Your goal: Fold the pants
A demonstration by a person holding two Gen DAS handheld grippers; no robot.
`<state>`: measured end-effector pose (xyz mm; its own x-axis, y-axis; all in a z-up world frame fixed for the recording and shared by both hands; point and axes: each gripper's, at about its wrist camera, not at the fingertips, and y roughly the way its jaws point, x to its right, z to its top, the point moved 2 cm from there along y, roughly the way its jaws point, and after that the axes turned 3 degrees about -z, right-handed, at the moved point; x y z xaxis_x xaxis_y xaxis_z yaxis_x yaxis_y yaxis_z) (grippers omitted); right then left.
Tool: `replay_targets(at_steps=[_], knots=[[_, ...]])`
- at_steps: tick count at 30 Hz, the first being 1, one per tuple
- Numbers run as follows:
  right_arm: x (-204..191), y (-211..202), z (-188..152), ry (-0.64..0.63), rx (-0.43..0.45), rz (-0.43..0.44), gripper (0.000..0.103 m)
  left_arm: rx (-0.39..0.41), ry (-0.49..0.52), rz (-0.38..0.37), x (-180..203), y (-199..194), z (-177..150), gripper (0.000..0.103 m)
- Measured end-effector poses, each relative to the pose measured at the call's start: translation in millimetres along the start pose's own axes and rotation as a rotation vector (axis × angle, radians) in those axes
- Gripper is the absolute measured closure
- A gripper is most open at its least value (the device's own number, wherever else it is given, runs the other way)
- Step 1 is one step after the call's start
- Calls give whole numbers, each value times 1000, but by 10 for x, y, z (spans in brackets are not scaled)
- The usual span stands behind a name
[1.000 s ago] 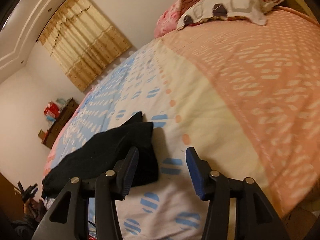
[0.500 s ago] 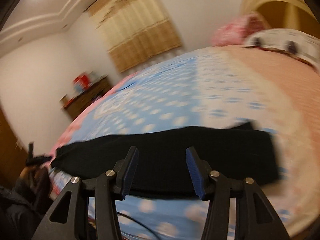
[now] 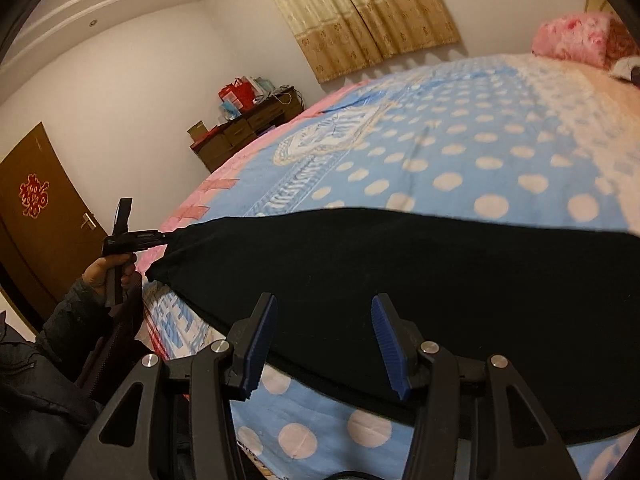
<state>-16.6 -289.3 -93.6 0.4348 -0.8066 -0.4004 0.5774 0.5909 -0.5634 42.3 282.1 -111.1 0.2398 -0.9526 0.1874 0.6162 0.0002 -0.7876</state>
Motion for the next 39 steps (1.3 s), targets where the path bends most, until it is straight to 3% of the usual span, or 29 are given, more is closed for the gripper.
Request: replay_targets(at_steps=[4, 7, 12, 14, 15, 17, 20, 25, 28, 34, 36, 39], knots=[[114, 20, -40, 61, -4, 16, 52, 13, -19, -7, -27, -14, -9, 65], [196, 54, -50, 104, -2, 26, 52, -5, -46, -100, 0, 44, -12, 65], [214, 88, -63, 131, -1, 37, 52, -15, -68, -74, 0, 126, 34, 62], [184, 74, -75, 123, 0, 37, 52, -3, -62, -71, 18, 134, 44, 69], [172, 63, -82, 121, 0, 38, 52, 8, -53, -63, 34, 119, 46, 83], [171, 53, -88, 120, 0, 35, 52, 28, -25, -53, 90, 86, 60, 91], [208, 41, -94, 134, 5, 32, 52, 56, 5, -41, 119, 25, 92, 93], [185, 70, -103, 119, -2, 13, 52, 130, -25, -102, 4, -104, 276, 93], [139, 125, -117, 98, -14, 7, 52, 68, -15, -85, 9, 151, 295, 93], [-75, 167, -168, 12, -36, -22, 52, 61, -56, -104, -51, 205, 258, 82], [-136, 143, -203, -23, -48, -31, 52, 64, -26, -39, -23, 111, 223, 68], [-135, 101, -265, -34, -62, -69, 52, 115, 34, 30, 24, -128, 147, 58]])
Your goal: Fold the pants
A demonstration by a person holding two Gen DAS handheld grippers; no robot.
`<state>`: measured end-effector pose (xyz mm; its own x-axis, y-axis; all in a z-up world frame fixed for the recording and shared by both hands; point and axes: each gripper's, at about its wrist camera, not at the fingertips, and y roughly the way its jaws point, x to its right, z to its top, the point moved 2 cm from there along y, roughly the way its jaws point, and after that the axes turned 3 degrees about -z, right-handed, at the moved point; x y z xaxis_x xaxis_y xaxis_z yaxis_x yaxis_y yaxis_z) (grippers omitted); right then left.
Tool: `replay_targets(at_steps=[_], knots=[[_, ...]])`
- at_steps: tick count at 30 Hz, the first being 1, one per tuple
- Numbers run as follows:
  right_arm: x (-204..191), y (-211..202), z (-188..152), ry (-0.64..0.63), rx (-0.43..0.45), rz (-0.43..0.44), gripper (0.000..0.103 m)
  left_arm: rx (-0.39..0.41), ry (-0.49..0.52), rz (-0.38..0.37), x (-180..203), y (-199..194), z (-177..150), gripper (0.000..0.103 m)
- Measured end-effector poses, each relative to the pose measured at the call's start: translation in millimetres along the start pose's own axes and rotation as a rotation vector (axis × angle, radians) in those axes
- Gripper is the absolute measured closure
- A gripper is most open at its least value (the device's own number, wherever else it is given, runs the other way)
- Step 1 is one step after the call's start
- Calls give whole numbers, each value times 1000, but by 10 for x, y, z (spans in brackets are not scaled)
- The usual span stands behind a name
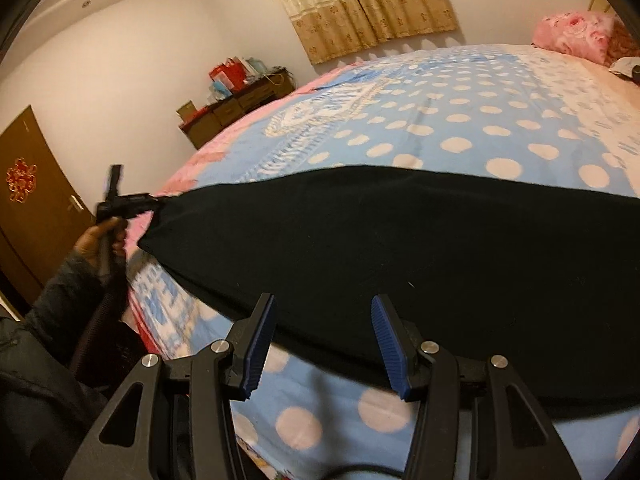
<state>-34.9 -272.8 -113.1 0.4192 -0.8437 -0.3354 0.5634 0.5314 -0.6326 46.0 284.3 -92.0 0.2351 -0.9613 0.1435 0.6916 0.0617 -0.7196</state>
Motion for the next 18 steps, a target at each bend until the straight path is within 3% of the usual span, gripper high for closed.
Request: replay_targets(at_steps=[4, 6, 12, 16, 18], knots=[[121, -226, -117, 10, 37, -73, 52, 74, 53, 47, 154, -346, -93, 46], [227, -365, -173, 29, 65, -117, 52, 96, 109, 29, 370, -470, -168, 43], [918, -1095, -181, 152, 193, -344, 52, 5, 273, -198, 1382, -422, -485, 42], [1556, -1726, -60, 325, 308, -431, 52, -51, 404, -368, 2196, -387, -722, 42], [1829, -1869, -2, 393, 322, -460, 52, -67, 465, -438, 2581, -381, -837, 42]])
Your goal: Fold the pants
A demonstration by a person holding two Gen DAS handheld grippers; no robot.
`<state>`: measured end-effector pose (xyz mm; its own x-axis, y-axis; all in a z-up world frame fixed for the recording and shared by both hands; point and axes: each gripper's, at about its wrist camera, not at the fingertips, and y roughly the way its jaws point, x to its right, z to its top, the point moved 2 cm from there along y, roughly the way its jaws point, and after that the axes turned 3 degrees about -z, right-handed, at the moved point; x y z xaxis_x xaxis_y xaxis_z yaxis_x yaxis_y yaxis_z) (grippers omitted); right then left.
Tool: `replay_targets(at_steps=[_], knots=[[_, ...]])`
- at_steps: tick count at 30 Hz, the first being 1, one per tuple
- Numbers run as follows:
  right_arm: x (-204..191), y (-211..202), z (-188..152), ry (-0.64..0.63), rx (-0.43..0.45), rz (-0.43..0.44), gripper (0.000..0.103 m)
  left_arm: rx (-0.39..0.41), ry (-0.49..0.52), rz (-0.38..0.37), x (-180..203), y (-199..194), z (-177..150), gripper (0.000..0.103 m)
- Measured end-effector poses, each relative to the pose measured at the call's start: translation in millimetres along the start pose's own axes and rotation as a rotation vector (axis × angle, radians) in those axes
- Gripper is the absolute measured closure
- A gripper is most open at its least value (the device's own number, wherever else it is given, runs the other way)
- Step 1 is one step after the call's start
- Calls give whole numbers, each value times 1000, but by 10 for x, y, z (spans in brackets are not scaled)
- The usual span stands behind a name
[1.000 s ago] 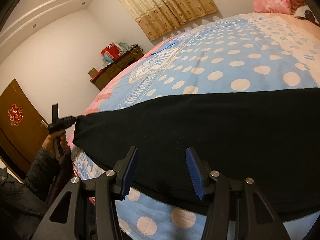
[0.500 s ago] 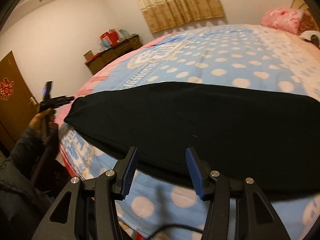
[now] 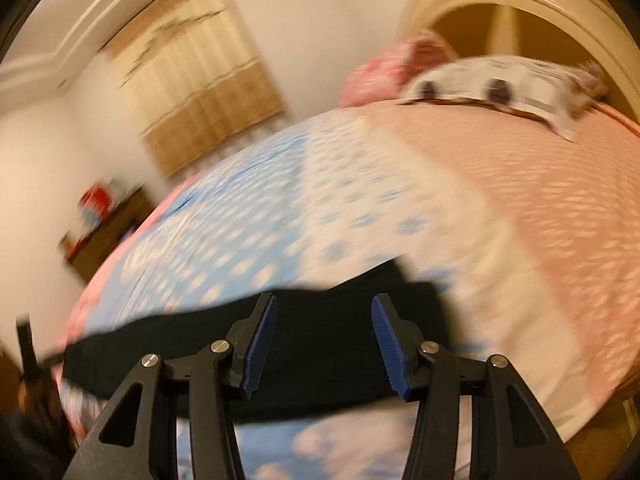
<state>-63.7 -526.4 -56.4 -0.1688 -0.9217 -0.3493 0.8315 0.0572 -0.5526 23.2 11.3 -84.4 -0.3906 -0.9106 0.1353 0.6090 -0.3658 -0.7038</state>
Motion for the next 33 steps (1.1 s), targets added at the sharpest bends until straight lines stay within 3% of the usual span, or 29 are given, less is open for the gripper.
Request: replay_targets(at_steps=[3, 5, 8, 12, 15, 19, 22, 26, 29, 31, 33], knots=[[278, 198, 87, 91, -67, -53, 52, -40, 83, -79, 445, 178, -8, 42], [307, 233, 2, 123, -79, -35, 52, -44, 136, -89, 627, 218, -89, 42], [105, 190, -251, 102, -71, 82, 52, -93, 145, -101, 703, 307, -200, 42], [-446, 350, -575, -48, -172, 187, 52, -101, 187, -95, 706, 291, -296, 41], [-466, 369, -555, -50, -138, 163, 52, -96, 209, -79, 738, 301, -351, 41], [44, 208, -104, 79, -38, 16, 52, -84, 201, -100, 751, 331, -362, 40], [464, 261, 161, 175, -79, -66, 52, -82, 198, -106, 745, 315, -357, 40], [488, 262, 129, 209, -132, -4, 52, -81, 213, -108, 761, 313, -373, 40], [363, 250, -145, 286, -189, 154, 52, -80, 261, -92, 822, 320, -394, 40], [194, 289, -389, 300, -236, 206, 52, -79, 271, -99, 846, 321, -402, 38], [14, 360, -531, 249, -285, 201, 52, -79, 284, -101, 866, 325, -418, 36]])
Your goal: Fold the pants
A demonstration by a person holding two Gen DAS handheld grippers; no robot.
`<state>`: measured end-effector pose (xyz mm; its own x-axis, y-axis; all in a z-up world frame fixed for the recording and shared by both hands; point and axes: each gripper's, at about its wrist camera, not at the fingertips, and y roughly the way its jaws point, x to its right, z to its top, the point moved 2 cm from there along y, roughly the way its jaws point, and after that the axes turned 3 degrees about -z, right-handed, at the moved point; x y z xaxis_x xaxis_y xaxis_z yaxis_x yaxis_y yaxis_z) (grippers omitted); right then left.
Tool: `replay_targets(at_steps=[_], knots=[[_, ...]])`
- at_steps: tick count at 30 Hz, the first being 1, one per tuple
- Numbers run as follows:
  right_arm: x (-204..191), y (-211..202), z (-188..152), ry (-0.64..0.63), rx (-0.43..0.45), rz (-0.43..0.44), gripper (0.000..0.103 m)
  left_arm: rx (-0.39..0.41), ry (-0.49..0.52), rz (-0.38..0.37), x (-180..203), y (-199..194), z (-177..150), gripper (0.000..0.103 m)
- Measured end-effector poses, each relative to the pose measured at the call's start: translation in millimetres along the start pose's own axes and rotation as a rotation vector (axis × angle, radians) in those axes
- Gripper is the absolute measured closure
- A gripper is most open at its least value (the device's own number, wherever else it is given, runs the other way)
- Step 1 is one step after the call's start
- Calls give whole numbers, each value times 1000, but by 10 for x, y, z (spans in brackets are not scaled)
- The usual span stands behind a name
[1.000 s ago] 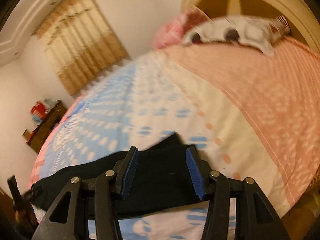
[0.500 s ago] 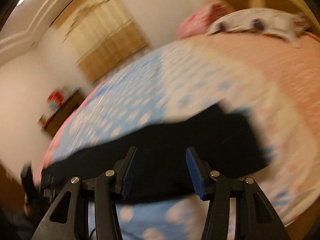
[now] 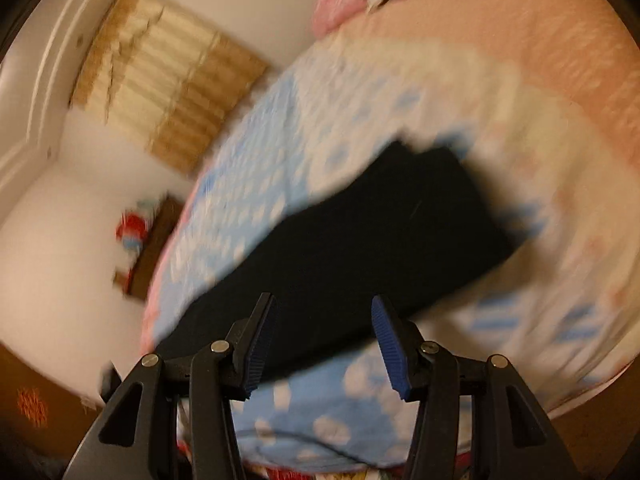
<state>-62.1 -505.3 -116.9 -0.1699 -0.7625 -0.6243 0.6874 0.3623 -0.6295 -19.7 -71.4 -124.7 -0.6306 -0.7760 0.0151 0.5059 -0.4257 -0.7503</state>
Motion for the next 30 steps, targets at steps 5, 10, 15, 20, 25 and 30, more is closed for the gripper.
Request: replay_targets(at_steps=[5, 10, 15, 20, 25, 30], knots=[[6, -198, 149, -18, 162, -162, 52, 6, 39, 16, 44, 10, -31, 33], [249, -389, 639, -13, 214, -275, 52, 13, 31, 8, 39, 16, -34, 30], [560, -110, 804, 88, 51, -192, 52, 14, 32, 7, 53, 22, -36, 28], [449, -36, 686, 41, -5, -129, 91, 19, 29, -5, 50, 20, -44, 27], [91, -281, 738, -85, 142, -88, 100, 22, 31, -9, 52, 18, -47, 27], [-378, -699, 685, -275, 336, 20, 100, 23, 28, -11, 55, 18, -45, 26]])
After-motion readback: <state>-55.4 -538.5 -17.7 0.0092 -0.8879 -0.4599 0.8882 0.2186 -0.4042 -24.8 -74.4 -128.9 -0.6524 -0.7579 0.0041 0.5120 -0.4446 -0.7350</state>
